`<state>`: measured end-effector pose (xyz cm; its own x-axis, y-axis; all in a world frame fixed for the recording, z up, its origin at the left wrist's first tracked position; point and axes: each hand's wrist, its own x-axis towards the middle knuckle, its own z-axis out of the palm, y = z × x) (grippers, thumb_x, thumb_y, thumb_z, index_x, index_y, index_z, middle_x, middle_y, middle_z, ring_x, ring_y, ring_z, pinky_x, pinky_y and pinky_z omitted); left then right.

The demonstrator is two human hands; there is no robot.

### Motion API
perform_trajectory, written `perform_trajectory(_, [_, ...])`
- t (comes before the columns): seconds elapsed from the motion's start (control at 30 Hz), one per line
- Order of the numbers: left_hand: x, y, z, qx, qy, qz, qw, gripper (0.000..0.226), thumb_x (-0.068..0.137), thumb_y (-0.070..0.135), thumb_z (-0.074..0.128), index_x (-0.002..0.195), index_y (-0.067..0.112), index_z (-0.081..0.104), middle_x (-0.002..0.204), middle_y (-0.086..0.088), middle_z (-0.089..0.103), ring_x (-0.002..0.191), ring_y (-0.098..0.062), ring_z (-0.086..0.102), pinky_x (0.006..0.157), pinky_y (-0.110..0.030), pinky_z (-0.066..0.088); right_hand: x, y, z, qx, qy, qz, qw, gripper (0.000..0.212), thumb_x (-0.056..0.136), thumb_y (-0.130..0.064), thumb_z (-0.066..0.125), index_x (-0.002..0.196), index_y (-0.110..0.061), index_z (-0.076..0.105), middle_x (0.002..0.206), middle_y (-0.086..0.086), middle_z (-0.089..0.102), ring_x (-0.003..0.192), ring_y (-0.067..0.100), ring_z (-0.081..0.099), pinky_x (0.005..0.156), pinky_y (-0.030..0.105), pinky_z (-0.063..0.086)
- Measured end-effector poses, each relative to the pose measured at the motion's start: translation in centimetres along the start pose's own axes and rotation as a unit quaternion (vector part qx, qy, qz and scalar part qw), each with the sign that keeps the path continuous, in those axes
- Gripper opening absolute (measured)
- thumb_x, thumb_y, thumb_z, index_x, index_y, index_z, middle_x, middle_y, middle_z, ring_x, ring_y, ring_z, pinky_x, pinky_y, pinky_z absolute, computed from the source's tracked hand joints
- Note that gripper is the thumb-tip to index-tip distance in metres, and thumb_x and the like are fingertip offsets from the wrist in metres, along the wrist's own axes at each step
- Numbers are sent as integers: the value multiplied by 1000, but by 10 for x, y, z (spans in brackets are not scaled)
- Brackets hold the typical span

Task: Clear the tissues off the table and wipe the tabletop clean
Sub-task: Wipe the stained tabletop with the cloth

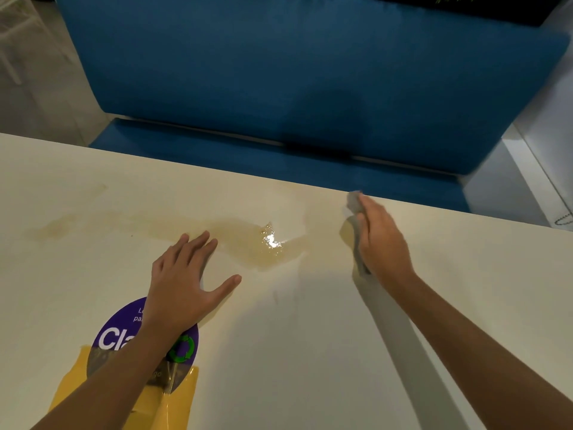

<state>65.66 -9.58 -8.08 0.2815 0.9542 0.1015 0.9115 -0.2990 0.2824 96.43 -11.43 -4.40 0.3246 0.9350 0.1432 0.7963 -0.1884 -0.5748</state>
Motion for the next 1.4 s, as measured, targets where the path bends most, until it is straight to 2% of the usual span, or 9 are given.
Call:
perform_trajectory(0.17, [0,0,1,-3,3,-1,1000,84,75,78,28,132,20,51,144,3,43,136,-23,33,104,-47,31,32,22,-2,-108,2,58,992,46,101,-32,29,145,-19,27,153,2,23,140,20,21,105,37,32])
perform_trajectory(0.4, [0,0,1,-7,6,-7,1000,86,75,80,25,133,23,49,146,6,40,138,-20,29,106,-44,28,49,7,35,-227,-52,55,971,51,102,-32,18,146,-9,19,154,13,19,142,31,12,114,40,13])
perform_trajectory(0.57, [0,-1,1,-6,4,-7,1000,85,75,80,26,134,23,48,147,7,38,139,-20,28,107,-45,27,43,-34,71,-250,-66,-70,963,62,94,-28,0,141,-4,31,145,17,36,136,32,28,109,41,25])
perform_trajectory(0.7, [-1,-1,1,-5,3,-6,1000,87,75,81,23,133,22,49,146,6,40,138,-21,29,105,-46,29,14,-57,79,-164,-108,-178,964,42,99,-16,30,139,-4,35,143,15,37,136,33,28,112,34,15])
perform_trajectory(0.9, [0,0,0,-10,4,-6,1000,88,74,82,22,133,22,50,145,5,40,138,-22,29,105,-46,29,-26,-30,42,-139,-154,-280,937,44,94,-30,34,131,-11,50,134,6,52,127,19,34,105,25,20])
perform_trajectory(1.0, [0,0,1,-12,2,-10,1000,90,74,83,19,134,23,49,146,7,39,139,-21,27,106,-44,27,-16,-1,25,-133,-151,-202,958,51,97,-42,23,141,-22,37,148,-4,35,140,11,21,111,19,4])
perform_trajectory(1.17, [0,2,1,-6,1,-13,1000,88,73,81,21,135,24,46,148,9,36,140,-18,24,108,-42,24,17,4,36,-166,-56,-15,984,48,100,-29,25,146,-15,24,155,4,19,143,20,13,114,30,12])
perform_trajectory(1.27, [-1,2,1,-4,6,-11,1000,87,74,81,22,134,23,48,146,8,39,139,-19,26,107,-41,26,21,-25,59,-170,-55,-22,984,50,99,-27,26,146,-11,22,155,9,17,143,26,13,114,33,10])
perform_trajectory(1.4, [-1,0,0,-4,5,-9,1000,85,75,79,23,134,23,48,146,7,39,139,-19,27,107,-41,27,-7,-59,77,-149,-102,-131,975,49,101,-25,24,148,-11,15,156,6,12,144,21,6,113,26,-3])
